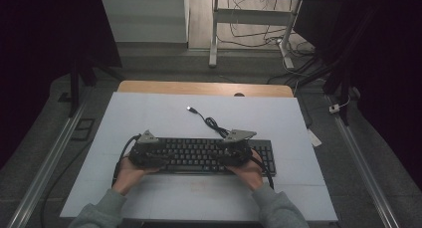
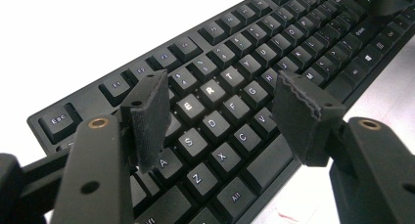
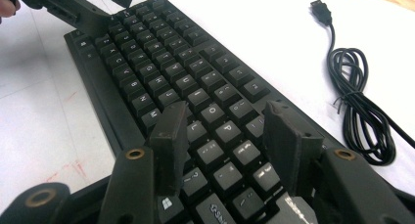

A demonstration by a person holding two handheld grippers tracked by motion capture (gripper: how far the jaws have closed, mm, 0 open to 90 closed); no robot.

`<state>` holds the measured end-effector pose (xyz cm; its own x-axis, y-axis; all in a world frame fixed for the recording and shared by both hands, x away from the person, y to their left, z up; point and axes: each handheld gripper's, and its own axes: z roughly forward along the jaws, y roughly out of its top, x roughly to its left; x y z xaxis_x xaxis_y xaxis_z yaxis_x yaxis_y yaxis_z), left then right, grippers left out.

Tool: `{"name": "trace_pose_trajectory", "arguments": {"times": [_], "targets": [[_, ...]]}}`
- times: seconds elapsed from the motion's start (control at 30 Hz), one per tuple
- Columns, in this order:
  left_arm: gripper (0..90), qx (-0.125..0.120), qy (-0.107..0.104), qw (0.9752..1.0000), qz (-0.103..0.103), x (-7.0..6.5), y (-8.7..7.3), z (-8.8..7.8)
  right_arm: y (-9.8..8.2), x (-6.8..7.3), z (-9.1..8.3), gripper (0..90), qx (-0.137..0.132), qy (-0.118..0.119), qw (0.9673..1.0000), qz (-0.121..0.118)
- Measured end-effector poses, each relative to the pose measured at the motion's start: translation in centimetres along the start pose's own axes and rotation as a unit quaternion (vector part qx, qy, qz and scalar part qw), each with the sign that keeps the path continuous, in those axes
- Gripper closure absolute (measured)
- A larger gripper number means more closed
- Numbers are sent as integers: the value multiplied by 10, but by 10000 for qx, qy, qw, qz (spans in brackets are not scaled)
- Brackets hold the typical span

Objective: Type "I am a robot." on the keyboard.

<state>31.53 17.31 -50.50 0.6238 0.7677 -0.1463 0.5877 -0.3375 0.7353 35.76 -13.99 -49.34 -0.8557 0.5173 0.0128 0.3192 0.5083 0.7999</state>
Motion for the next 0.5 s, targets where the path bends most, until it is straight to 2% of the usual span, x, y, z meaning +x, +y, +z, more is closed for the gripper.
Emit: {"name": "trace_pose_trajectory", "arguments": {"times": [0.37,0.5], "targets": [[381,27,-3,10000,20,0,0,1,5,1,14,579,65,31,10000,9],[380,34,-6,10000,22,-1,0,1,5,0,17,685,105,79,9999,24]]}}
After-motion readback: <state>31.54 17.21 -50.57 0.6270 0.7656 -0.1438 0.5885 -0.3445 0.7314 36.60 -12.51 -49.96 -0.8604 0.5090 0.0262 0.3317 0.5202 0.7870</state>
